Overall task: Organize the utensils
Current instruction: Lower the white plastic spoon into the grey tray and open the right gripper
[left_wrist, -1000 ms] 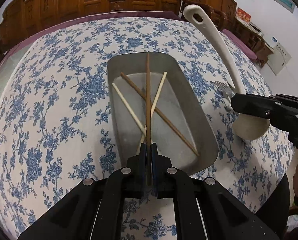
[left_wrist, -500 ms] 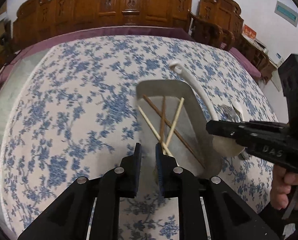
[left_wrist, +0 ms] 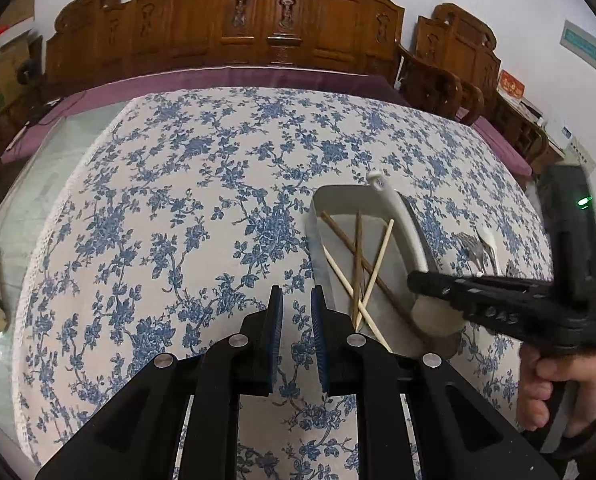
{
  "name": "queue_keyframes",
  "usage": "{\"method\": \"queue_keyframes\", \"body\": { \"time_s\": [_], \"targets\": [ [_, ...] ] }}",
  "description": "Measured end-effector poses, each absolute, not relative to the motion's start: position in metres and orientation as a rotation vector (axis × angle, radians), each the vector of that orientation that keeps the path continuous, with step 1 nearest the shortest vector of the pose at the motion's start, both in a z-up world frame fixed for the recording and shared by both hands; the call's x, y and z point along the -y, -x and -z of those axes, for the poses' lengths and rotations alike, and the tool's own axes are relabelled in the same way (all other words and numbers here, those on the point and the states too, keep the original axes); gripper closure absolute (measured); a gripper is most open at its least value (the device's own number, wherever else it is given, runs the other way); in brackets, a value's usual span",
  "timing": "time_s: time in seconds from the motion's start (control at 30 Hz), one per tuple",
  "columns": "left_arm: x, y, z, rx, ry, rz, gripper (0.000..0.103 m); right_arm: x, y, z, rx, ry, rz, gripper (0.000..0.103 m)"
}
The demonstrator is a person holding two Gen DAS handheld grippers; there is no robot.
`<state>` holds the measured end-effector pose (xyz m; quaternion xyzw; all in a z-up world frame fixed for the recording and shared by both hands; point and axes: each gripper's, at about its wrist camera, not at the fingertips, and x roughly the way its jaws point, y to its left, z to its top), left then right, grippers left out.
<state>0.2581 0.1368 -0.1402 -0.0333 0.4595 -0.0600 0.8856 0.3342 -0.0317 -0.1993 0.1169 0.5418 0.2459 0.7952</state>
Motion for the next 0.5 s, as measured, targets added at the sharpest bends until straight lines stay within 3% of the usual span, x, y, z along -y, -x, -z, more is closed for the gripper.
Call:
{"method": "queue_keyframes", "body": {
  "time_s": [0.5],
  "targets": [
    [-0.118,-0.254,0.13,-0.93,0.067,0.152,0.089,0.049,-0.333,0.183,-1.075,-0.158,-0.536,0.095]
  ]
}}
